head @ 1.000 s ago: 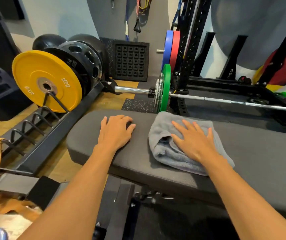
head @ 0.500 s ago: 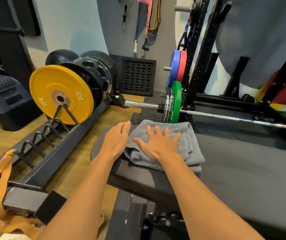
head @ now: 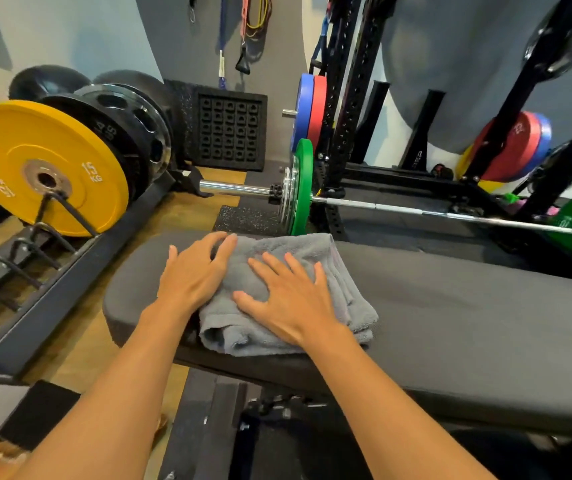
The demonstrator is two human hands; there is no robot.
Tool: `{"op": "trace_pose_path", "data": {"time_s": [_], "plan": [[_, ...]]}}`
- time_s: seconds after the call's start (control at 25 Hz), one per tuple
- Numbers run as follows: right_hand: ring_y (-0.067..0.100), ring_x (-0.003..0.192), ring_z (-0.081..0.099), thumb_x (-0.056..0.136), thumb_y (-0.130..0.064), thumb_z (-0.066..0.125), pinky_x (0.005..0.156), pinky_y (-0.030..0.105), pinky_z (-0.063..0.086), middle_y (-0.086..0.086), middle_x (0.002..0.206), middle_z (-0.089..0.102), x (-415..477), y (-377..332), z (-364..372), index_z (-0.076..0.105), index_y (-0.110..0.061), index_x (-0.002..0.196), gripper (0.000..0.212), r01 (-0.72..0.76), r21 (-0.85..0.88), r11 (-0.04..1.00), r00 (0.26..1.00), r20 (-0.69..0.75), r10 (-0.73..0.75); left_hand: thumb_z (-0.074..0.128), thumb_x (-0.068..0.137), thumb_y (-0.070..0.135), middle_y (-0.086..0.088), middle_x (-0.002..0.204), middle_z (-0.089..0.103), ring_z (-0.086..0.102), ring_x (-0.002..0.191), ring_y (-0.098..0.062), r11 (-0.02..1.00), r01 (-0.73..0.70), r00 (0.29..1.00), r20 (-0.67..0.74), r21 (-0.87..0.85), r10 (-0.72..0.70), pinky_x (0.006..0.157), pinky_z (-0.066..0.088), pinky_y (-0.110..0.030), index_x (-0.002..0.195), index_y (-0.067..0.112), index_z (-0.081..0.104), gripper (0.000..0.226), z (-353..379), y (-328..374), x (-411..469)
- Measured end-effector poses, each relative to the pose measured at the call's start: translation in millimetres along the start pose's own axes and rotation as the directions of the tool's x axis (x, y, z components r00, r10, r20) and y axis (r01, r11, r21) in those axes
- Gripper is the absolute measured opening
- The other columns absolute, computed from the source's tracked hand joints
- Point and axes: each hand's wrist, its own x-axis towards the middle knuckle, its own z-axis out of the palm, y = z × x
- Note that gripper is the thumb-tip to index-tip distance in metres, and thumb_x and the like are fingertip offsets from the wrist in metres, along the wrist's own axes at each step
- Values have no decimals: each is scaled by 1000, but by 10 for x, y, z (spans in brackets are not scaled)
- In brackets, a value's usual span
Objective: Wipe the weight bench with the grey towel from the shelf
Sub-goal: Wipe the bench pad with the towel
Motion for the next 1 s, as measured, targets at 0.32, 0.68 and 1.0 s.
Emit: {"op": "trace_pose_path", "data": {"time_s": [0.32,0.68,1.0], "plan": [[19,151,9,82,-80,18,116,59,9,-12,165,12,-1088,2388,-527,17,-41,153,81,-591,-118,798,807,-94,583,21,97,53,-4,143,53,31,144,-29,992,-79,996,50,93,75,120,2,-51,133,28,54,54,246,206,-72],[34,151,-6,85,-78,18,113,67,-8,-1,166,-2,-37,799,-127,6,-25,157,90,-379,-58,924,926,-16,378,21,100,48,-8,147,48,23,144,-38,1000,-14,1000,1,-2,14,116,11,-50,137,25,49,52,264,245,-128],[22,152,-3,85,-80,25,115,60,-11,-10,166,8,-330,838,-115,16,-36,154,82,-54,2,999,998,-13,54,2,80,79,-7,143,52,32,138,-42,992,118,993,-10,34,-118,111,22,-59,125,36,53,80,316,103,79]]}}
